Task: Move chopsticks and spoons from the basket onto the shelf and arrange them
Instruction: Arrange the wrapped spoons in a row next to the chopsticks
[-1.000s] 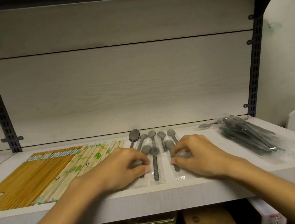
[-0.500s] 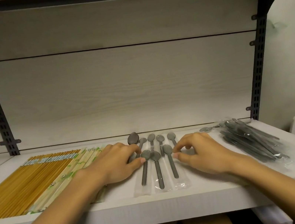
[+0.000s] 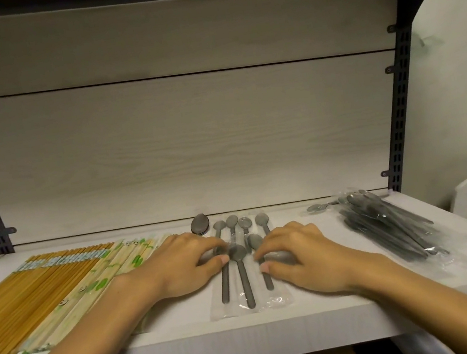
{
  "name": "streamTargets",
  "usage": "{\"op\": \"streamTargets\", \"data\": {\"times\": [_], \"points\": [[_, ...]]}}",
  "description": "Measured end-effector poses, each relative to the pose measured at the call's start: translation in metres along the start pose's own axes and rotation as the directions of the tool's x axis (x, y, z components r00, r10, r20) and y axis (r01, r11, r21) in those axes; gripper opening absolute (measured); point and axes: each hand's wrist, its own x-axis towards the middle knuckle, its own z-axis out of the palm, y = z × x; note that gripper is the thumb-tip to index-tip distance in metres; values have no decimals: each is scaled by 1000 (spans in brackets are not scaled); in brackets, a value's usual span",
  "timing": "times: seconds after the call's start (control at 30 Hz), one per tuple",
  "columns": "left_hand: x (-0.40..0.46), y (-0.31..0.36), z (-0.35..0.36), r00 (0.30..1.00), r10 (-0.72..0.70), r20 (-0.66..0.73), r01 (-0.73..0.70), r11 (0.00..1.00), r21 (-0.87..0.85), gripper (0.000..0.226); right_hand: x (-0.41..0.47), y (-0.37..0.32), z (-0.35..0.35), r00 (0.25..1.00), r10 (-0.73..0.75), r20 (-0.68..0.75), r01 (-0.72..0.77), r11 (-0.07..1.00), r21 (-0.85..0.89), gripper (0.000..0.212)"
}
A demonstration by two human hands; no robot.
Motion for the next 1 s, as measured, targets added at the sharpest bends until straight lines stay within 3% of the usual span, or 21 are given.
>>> {"op": "streamTargets", "data": {"times": [0.17, 0.27, 0.43, 0.57, 0.7, 0.87, 1.0], "points": [[1, 3, -3, 999, -28, -44, 28, 1000, 1, 43, -2, 8, -12, 999, 13, -39, -13, 1000, -20, 29], [5, 10, -10, 997, -48, -56, 47, 999, -14, 39, -12, 27, -39, 984, 105, -144, -114, 992, -56, 27], [24, 35, -11, 997, 49, -68, -50, 999, -13, 34, -48, 81, -84, 823, 400, -403, -507, 837, -207, 19], [51, 64, -8, 995, 88, -55, -90, 996, -28, 30, -64, 109, -86, 753, 572, -325, -645, 740, -191, 22], [73, 86, -1, 994, 108, -13, -109, 991, -75, 45, -68, 119, -75, 742, 576, -344, -640, 760, -110, 15], [85, 106, -1, 992, 126, -5, -126, 989, -80, 30, -71, 111, -81, 696, 541, -473, -576, 813, 83, 14], [94, 127, 0, 992, 123, -7, -123, 989, -84, 28, -74, 101, -94, 717, 506, -480, -481, 857, 185, 11]]}}
